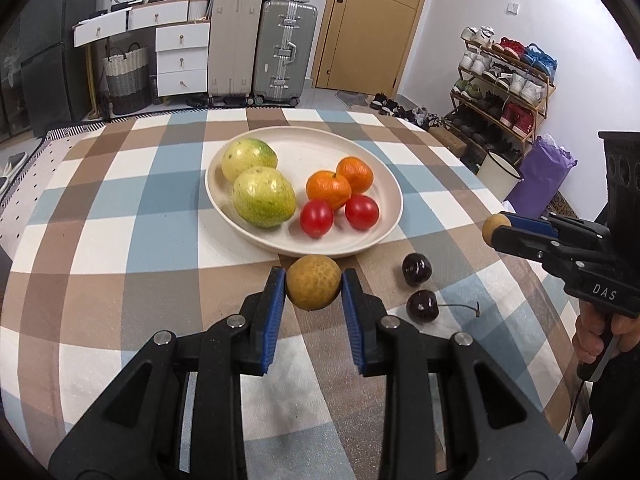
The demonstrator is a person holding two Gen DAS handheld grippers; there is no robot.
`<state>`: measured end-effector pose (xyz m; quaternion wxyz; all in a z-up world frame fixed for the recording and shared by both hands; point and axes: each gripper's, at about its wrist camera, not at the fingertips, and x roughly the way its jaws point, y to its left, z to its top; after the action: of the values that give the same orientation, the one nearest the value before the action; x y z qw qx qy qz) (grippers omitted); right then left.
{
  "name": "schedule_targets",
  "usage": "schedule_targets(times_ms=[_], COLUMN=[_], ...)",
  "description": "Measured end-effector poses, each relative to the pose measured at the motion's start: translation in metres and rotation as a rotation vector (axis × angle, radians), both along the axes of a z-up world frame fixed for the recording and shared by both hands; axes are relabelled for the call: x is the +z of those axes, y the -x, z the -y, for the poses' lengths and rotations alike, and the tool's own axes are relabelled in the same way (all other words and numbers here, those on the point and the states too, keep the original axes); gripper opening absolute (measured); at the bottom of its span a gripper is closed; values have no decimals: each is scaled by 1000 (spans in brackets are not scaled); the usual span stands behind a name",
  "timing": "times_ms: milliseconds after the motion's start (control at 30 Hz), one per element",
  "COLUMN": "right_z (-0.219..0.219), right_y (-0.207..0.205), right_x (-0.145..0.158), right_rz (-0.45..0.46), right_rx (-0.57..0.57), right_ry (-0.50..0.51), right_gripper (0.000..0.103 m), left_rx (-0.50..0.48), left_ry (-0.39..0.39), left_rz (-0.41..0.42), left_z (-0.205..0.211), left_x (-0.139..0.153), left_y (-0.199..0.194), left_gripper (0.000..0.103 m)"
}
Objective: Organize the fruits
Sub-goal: 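Carry both small brown fruits onto the plate and open both tools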
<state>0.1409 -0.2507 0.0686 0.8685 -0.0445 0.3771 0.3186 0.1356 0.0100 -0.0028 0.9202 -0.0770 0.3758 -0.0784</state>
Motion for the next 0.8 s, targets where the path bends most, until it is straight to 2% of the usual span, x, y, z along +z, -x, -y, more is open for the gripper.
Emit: schedule_targets(times_ms=[333,800], right_z=[-15,-32], right_y=[-20,-60], right_x=[17,15], right_rz=[47,22], right_rx=[-20,-43], right_ry=[-20,-59], right_gripper=[28,28], left_rx=[18,31], left_ry=[-8,-25], left_rz=[40,55], left_z=[-4,-6], left_x=[17,21], left_y=[-14,-53], left_gripper=[26,26])
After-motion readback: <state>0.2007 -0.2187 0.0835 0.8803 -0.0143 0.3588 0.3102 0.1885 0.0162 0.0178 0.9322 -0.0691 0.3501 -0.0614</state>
